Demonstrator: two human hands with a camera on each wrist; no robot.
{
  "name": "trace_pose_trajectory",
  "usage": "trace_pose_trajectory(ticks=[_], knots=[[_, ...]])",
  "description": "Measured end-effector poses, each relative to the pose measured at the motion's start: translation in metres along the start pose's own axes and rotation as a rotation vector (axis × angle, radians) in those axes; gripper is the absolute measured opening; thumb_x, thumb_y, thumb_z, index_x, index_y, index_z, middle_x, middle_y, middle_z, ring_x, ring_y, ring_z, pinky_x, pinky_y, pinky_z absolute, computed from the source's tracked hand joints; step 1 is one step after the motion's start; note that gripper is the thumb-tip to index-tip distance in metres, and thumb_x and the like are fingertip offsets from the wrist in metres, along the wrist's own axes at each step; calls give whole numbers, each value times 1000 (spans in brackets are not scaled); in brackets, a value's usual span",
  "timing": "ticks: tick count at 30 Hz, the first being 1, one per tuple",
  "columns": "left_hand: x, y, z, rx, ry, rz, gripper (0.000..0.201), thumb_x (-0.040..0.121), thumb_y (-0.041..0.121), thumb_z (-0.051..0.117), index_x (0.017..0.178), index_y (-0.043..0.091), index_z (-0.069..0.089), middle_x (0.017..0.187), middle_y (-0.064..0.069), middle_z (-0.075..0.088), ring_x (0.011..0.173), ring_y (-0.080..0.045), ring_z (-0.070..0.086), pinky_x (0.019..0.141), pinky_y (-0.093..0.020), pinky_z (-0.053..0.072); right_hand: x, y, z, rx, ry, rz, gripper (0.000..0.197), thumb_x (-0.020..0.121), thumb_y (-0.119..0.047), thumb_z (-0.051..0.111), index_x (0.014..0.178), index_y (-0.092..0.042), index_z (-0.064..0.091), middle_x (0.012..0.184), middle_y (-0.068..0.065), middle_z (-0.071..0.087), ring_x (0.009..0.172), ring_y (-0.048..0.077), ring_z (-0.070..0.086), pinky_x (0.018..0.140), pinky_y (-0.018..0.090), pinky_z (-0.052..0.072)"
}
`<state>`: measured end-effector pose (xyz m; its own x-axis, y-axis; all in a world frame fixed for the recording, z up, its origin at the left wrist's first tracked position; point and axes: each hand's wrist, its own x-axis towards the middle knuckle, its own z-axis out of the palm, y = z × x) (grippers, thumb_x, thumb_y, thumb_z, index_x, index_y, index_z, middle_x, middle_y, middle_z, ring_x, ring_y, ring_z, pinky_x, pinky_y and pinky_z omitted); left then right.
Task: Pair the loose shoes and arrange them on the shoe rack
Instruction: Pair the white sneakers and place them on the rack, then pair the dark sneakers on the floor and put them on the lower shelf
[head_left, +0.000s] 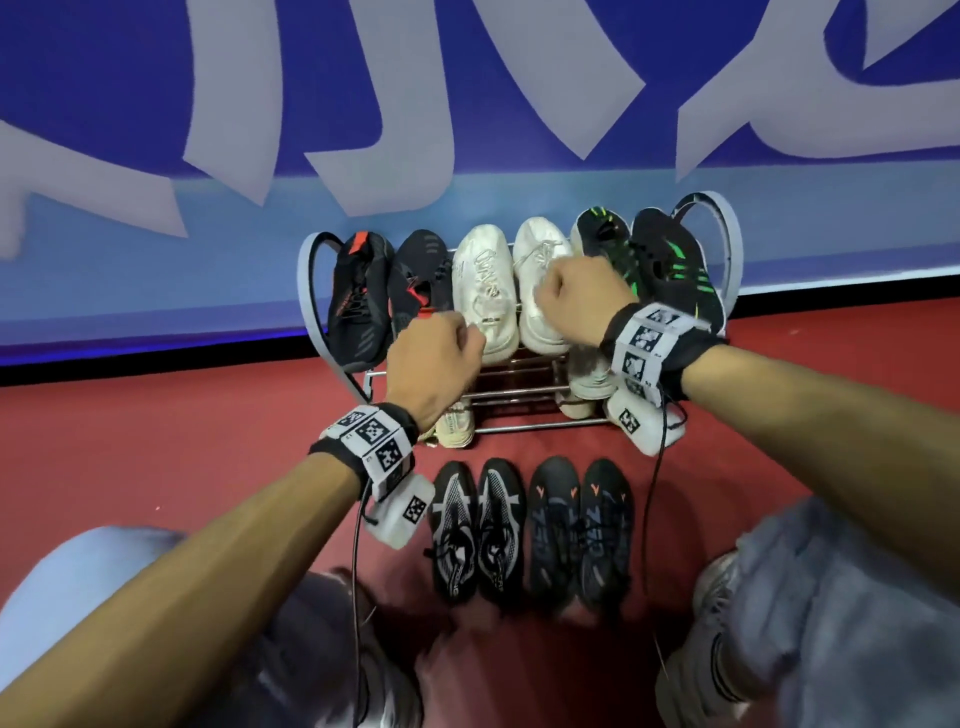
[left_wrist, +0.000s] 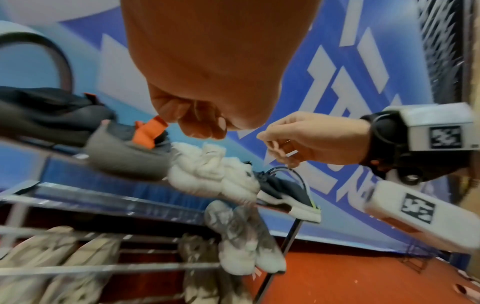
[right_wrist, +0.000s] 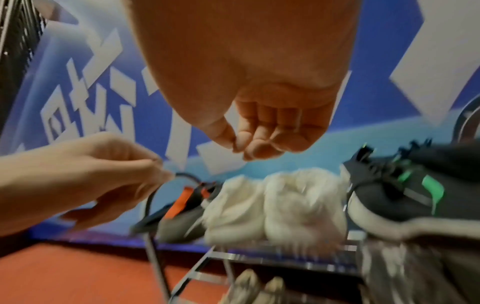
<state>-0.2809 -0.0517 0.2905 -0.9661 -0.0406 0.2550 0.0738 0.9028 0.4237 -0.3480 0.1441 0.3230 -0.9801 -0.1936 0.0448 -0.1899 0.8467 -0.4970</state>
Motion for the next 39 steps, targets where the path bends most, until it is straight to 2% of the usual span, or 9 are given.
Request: trace_pose_trajectory(ticks=[3,6,10,14,21,26,31,35,39], knots=[[-31,-29,12,106,-113,-62,36,91,40,48,68,13,52,64,-4,61,65,-32,59,58,-36,49,-38,-19,50,-78,-254,-56,28,91,-32,46,75,-13,59,80,7,63,77,29,62,69,32,50],[-63,-64,31,303,-409,-143,28,90,38,51,84,12,60,89,-11,69,87,-35,67,70,-38,52,-75,-22,114,-200,-468,-55,29,91,-35,47,80,-13,62,83,7,63,75,29,63,70,34,55],[-106,-106,62,335,-669,-253,27,92,38,53,83,13,54,91,-8,69,82,-30,67,72,-35,55,-120,0,195,-254,-754,-1,28,98,-28,50,84,-5,61,77,7,57,72,27,61,61,30,51],[-149,-138,113,267,-777,-421,40,94,43,54,108,6,64,110,-14,69,93,-31,66,76,-36,53,-148,25,247,-358,-920,-29,26,93,-27,55,103,-5,62,103,17,64,86,31,62,75,35,53],[-206,-160,191,166,-815,-610,56,99,48,50,131,2,51,129,-16,62,118,-32,60,95,-36,49,-145,44,308,-173,-861,68,34,90,-34,54,115,-12,60,117,11,64,105,32,62,90,36,53],[-213,-159,216,41,-778,-744,55,99,47,52,133,4,48,130,-15,61,120,-31,59,95,-32,45,-157,56,343,-64,-833,244,30,88,-31,52,111,-16,65,112,14,67,103,33,64,88,31,51],[-229,-162,245,-86,-696,-899,75,84,48,70,137,5,40,138,-15,46,124,-32,50,105,-36,44,-174,60,364,38,-787,473,59,85,-31,62,135,-7,43,127,12,59,112,32,62,88,32,50],[-233,-163,249,-86,-734,-918,90,65,41,85,135,7,40,135,-8,36,117,-28,53,100,-33,47,-181,70,368,42,-849,417,34,84,-24,60,118,-18,62,123,7,65,110,28,62,84,22,46],[-239,-174,254,-140,-728,-929,98,55,31,94,133,8,40,132,-8,40,120,-28,51,101,-36,48,-186,81,365,61,-890,422,34,83,-26,61,117,-21,64,121,4,64,108,25,61,92,26,49]])
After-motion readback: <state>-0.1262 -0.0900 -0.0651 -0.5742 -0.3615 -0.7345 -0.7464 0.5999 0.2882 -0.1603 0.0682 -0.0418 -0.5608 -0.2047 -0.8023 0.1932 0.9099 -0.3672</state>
